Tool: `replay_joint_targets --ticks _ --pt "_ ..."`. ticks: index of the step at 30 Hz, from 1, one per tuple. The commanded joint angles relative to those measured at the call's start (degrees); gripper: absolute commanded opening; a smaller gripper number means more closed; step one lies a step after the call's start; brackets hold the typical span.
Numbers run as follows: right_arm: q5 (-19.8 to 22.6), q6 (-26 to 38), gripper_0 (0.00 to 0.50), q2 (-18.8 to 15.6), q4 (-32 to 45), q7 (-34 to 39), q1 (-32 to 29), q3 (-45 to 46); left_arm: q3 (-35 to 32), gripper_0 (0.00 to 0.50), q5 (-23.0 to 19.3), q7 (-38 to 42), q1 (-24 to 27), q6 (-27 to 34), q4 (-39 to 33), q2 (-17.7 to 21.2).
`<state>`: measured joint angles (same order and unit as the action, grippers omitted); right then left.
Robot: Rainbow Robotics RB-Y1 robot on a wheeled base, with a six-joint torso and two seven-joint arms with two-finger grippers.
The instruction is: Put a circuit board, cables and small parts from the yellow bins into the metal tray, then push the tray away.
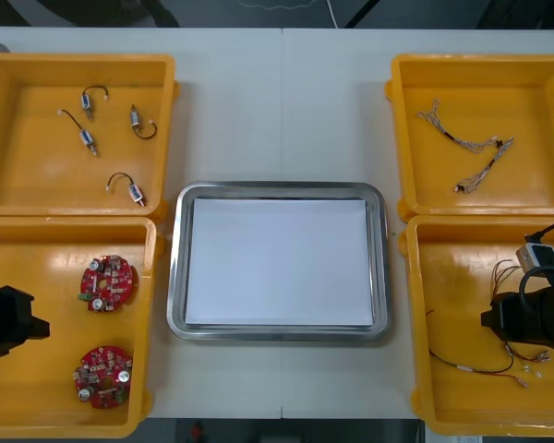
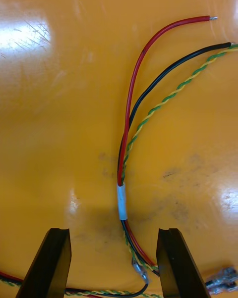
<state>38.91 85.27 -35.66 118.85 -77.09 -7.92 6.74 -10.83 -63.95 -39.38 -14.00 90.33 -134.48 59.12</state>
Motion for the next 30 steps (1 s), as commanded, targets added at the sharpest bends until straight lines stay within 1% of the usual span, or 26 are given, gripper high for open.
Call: replay_joint_targets --ticks 1,8,16,20,23,27,28,29,30 --pt "-0.9 -1.8 0.500 0.0 -1.2 -5.4 -1.3 -0.8 3.4 0.500 1.0 1.0 -1.4 -1.4 -1.7 2.9" --pt "-2.1 -4.7 0.500 0.1 -2.9 -6.9 -1.5 -2.3 7.1 0.500 2.0 1.3 -1.0 -2.3 -1.5 4.0" --pt "-3.7 -8.0 0.500 0.1 -2.9 -8.3 -3.4 -3.7 11.9 0.500 3.8 1.9 0.6 -3.7 -0.2 4.3" --pt "-4.3 -9.4 0.500 0.1 -2.8 -9.1 -4.2 -4.2 15.8 0.500 5.0 2.4 2.7 -5.3 2.1 4.3" --pt "-4.6 -9.8 0.500 0.1 -2.8 -9.8 -4.6 -4.2 17.7 0.500 5.8 2.5 3.7 -6.4 3.6 4.3" --pt "-4.7 -9.9 0.500 0.1 -2.9 -10.2 -4.8 -4.2 19.3 0.500 6.4 2.5 4.9 -6.5 4.7 4.4" --pt "-4.5 -9.9 0.320 0.1 -2.9 -10.3 -4.8 -4.2 19.8 0.500 6.5 2.6 5.1 -6.6 4.8 4.5" --pt "-4.4 -9.9 0.091 0.1 -2.9 -10.3 -4.8 -4.2 20.3 0.500 6.6 2.6 5.7 -6.5 5.2 4.5" --pt "-4.3 -9.9 0.000 0.1 -2.9 -10.2 -4.8 -4.3 20.9 0.500 6.7 2.5 6.2 -6.5 5.6 4.5"
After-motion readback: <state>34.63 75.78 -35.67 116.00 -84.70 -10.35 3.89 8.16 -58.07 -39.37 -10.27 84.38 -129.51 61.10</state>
